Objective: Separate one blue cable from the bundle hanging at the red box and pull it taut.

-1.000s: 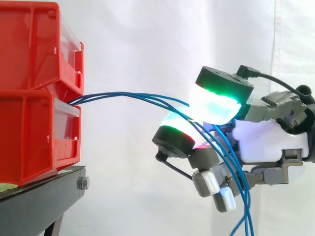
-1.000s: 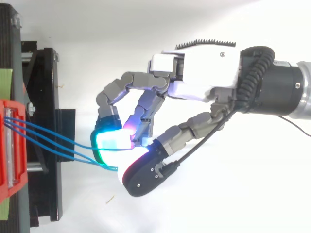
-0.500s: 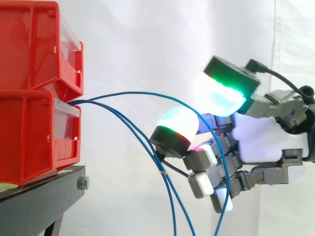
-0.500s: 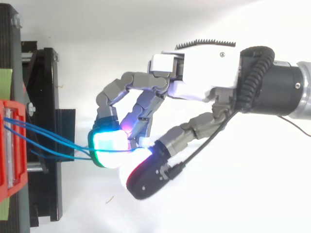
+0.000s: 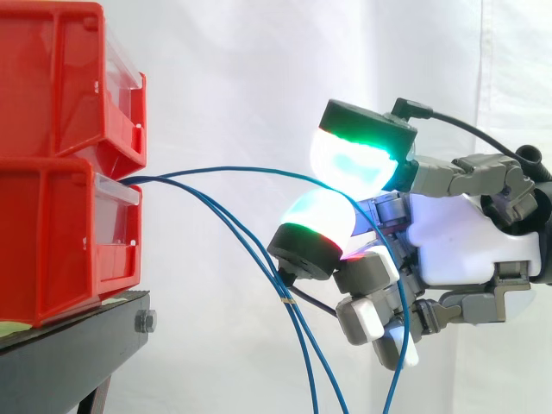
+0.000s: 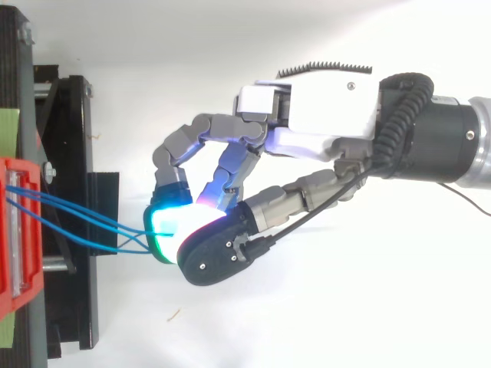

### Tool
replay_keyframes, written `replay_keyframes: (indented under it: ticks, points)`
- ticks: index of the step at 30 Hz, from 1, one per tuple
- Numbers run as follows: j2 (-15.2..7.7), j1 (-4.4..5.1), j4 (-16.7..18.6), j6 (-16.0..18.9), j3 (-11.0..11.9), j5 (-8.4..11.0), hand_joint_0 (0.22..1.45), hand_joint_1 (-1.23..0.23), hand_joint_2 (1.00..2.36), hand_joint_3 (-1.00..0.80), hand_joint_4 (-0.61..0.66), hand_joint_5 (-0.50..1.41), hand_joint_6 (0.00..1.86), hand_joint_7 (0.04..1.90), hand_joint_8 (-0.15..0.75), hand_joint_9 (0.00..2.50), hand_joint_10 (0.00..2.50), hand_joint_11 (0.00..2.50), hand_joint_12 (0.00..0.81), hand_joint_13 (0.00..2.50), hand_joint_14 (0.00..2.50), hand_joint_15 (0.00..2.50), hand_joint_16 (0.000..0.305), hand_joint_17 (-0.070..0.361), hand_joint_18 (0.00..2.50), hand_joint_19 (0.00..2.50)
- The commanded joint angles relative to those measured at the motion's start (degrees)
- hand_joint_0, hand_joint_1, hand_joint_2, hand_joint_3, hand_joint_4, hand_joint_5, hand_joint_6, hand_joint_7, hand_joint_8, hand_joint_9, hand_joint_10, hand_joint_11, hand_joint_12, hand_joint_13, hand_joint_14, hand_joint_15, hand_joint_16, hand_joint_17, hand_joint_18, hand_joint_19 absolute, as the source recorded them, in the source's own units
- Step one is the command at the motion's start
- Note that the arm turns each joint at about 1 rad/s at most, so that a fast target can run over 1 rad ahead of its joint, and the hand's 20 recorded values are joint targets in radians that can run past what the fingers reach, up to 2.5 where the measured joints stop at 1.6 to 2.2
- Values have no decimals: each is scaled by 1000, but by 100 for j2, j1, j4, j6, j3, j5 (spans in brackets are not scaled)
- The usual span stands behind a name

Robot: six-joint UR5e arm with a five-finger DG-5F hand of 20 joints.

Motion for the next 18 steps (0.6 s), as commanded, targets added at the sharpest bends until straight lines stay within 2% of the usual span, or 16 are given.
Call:
replay_keyframes:
  ticks: [1, 5, 11, 14, 15, 16, 18]
  points:
    - [-1, 0, 0, -1, 7, 0, 609, -721, 1018, -148, 94, -178, 884, 1202, 380, 1112, 19, 939, 410, 1061, 19, 577, 51, 114, 1102, 619]
    - [-1, 0, 0, 8, -2, 0, 613, -742, 1017, -93, 50, -176, 893, 1209, 385, 1128, 18, 947, 414, 1069, 19, 583, 52, 118, 1117, 608]
    - [-1, 0, 0, 8, 7, 0, 630, -766, 1019, -124, 8, -182, 896, 1198, 372, 1118, 20, 976, 407, 1053, 18, 588, 50, 112, 1087, 616]
    - [-1, 0, 0, -1, -2, 0, 655, -782, 1015, -229, 18, -191, 890, 1187, 349, 1103, 21, 996, 395, 1034, 19, 583, 47, 105, 1052, 635]
    - [-1, 0, 0, 8, -2, 0, 654, -798, 1012, -323, 49, -192, 887, 1173, 347, 1101, 22, 988, 393, 1032, 20, 588, 47, 105, 1048, 638]
    - [-1, 9, 0, -1, -2, 0, 639, -766, 1005, -423, 87, -190, 883, 1143, 344, 1103, 18, 986, 390, 1031, 21, 590, 47, 105, 1048, 638]
    - [-1, 9, 0, -1, -2, 0, 604, -695, 1000, -500, 117, -186, 862, 1124, 345, 1106, 21, 989, 390, 1033, 19, 595, 47, 105, 1045, 648]
